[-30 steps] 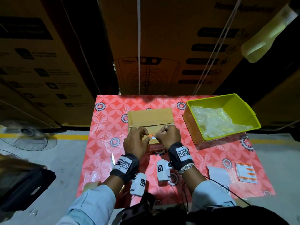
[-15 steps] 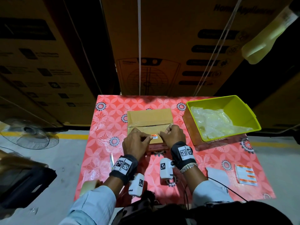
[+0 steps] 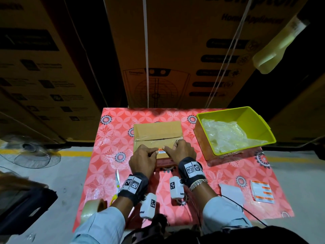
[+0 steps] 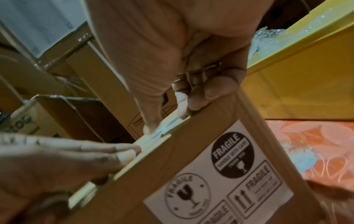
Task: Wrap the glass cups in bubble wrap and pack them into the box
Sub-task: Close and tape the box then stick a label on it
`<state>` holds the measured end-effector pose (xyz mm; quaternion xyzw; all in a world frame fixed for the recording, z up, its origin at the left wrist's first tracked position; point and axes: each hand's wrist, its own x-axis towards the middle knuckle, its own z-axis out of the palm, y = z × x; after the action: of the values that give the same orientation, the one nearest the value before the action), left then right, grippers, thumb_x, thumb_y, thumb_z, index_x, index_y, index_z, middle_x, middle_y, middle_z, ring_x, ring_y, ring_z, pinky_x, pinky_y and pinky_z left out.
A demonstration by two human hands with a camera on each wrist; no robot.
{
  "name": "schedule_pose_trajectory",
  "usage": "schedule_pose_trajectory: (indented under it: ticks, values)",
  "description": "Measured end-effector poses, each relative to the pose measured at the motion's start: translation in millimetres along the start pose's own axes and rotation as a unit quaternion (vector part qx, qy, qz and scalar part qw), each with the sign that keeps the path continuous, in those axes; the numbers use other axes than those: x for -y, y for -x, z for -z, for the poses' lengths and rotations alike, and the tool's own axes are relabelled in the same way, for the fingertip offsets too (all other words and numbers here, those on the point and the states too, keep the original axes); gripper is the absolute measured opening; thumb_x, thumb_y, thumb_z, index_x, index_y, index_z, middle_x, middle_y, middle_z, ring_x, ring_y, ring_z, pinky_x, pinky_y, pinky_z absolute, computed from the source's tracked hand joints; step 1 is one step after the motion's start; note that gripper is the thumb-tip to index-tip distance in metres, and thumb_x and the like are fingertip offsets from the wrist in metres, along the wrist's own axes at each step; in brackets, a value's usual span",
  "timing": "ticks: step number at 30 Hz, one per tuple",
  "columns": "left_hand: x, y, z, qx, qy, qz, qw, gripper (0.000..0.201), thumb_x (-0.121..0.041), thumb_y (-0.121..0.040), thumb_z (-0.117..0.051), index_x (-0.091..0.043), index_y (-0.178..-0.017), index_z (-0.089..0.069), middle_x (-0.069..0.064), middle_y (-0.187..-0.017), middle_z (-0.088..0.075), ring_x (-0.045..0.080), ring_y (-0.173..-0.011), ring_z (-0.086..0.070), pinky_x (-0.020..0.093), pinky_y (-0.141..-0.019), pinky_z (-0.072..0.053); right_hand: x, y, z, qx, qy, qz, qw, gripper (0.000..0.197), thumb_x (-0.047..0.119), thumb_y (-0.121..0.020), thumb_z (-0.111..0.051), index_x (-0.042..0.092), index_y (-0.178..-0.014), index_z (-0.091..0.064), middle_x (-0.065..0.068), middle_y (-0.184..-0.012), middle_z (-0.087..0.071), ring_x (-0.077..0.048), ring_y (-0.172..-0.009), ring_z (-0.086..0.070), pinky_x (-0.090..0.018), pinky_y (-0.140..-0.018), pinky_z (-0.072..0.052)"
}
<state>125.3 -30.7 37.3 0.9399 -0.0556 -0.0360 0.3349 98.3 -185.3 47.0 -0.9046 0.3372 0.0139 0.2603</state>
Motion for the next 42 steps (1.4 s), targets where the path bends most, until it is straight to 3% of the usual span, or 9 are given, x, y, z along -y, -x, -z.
schedule_pose_trajectory:
  ticks: [10, 13, 17, 23, 27, 31, 36, 40, 42]
  values:
    - [9.1, -9.5, 7.3, -0.002, 0.071, 0.037, 0.997, 0.021, -0.017, -0.086, -0.074, -0.037, -0.085, -0.082, -0.008, -0.1, -0.075, 0.021, -0.09, -0.069, 0.028, -0.073, -0.052, -6.2, 10.7, 2.0, 0.013, 0.015, 0.019, 1.0, 0.043, 0.064, -0.084, -0.067, 0.024, -0.083, -0.052, -0.001, -0.095, -0.067, -0.029, -0.09, -0.064, -0.032, -0.07, -0.04]
    - [3.1, -7.7, 8.8, 0.001, 0.08, 0.043, 0.996, 0.005, -0.032, -0.081, -0.081, -0.034, -0.085, -0.08, -0.009, -0.094, -0.073, 0.018, -0.087, -0.069, 0.027, -0.071, -0.049, -5.9, 12.1, 3.1, 0.013, 0.004, 0.021, 1.0, 0.037, 0.054, -0.088, -0.069, 0.021, -0.079, -0.053, 0.0, -0.089, -0.069, -0.03, -0.085, -0.065, -0.032, -0.069, -0.046]
    - [-6.3, -6.8, 4.3, 0.0, 0.028, 0.039, 0.999, 0.035, -0.051, -0.071, -0.087, -0.029, -0.08, -0.061, -0.011, -0.084, -0.062, 0.016, -0.074, -0.061, 0.031, -0.063, -0.047, 0.3, 12.3, 4.5, 0.001, 0.019, 0.02, 1.0, 0.045, 0.064, -0.085, -0.065, 0.02, -0.083, -0.058, -0.002, -0.092, -0.069, -0.029, -0.088, -0.065, -0.033, -0.069, -0.042]
    - [-3.0, -11.1, 5.2, -0.007, 0.053, 0.051, 0.997, 0.028, -0.017, -0.075, -0.083, -0.029, -0.08, -0.059, -0.009, -0.09, -0.065, 0.02, -0.084, -0.068, 0.03, -0.067, -0.048, 0.4, 4.3, 14.6, -0.007, 0.057, 0.015, 0.998, 0.05, 0.068, -0.089, -0.059, 0.017, -0.092, -0.062, -0.005, -0.099, -0.071, -0.029, -0.09, -0.065, -0.033, -0.071, -0.042]
    - [-3.8, -4.1, 10.5, -0.023, 0.032, 0.007, 0.999, 0.033, -0.033, -0.077, -0.088, -0.028, -0.093, -0.06, -0.007, -0.102, -0.055, 0.016, -0.088, -0.058, 0.03, -0.073, -0.045, -0.2, 9.0, 17.1, -0.012, 0.1, 0.027, 0.995, 0.051, 0.066, -0.09, -0.061, 0.016, -0.1, -0.065, -0.008, -0.106, -0.07, -0.032, -0.098, -0.067, -0.035, -0.074, -0.045]
    - [11.8, -1.7, 23.9, -0.041, -0.002, -0.012, 0.999, 0.05, -0.017, -0.076, -0.088, -0.022, -0.118, -0.062, 0.001, -0.125, -0.046, 0.024, -0.118, -0.049, 0.039, -0.098, -0.051, -20.0, 8.6, 28.0, -0.067, 0.022, 0.047, 0.996, 0.028, 0.044, -0.091, -0.071, 0.019, -0.1, -0.063, -0.004, -0.112, -0.061, -0.028, -0.104, -0.061, -0.033, -0.077, -0.045]
    - [45.3, 2.1, 31.2, 0.125, 0.047, -0.026, 0.991, 0.093, -0.032, -0.081, -0.088, -0.031, -0.159, -0.037, 0.0, -0.166, -0.025, 0.027, -0.141, -0.04, 0.05, -0.114, -0.044, -56.8, 13.6, 9.3, 0.038, -0.163, 0.121, 0.978, 0.067, 0.028, -0.084, -0.084, 0.024, -0.144, -0.055, 0.001, -0.136, -0.055, -0.017, -0.123, -0.054, -0.031, -0.104, -0.049]
    - [63.8, -11.7, 24.0, 0.117, 0.06, -0.055, 0.99, 0.091, -0.011, -0.082, -0.085, -0.038, -0.157, -0.04, -0.001, -0.168, -0.028, 0.028, -0.138, -0.052, 0.047, -0.109, -0.051, -61.1, 19.6, -8.7, 0.028, -0.198, 0.099, 0.975, 0.074, 0.008, -0.089, -0.076, 0.035, -0.151, -0.046, 0.001, -0.149, -0.052, -0.019, -0.136, -0.05, -0.032, -0.111, -0.045]
    - [66.6, -23.3, 23.3, 0.119, 0.071, -0.062, 0.988, 0.091, -0.002, -0.082, -0.083, -0.037, -0.155, -0.043, -0.002, -0.168, -0.03, 0.027, -0.131, -0.059, 0.043, -0.105, -0.054, -58.5, 17.7, -11.6, 0.026, -0.209, 0.091, 0.973, 0.074, 0.007, -0.09, -0.074, 0.036, -0.152, -0.045, 0.003, -0.151, -0.05, -0.016, -0.135, -0.05, -0.018, -0.108, -0.043]
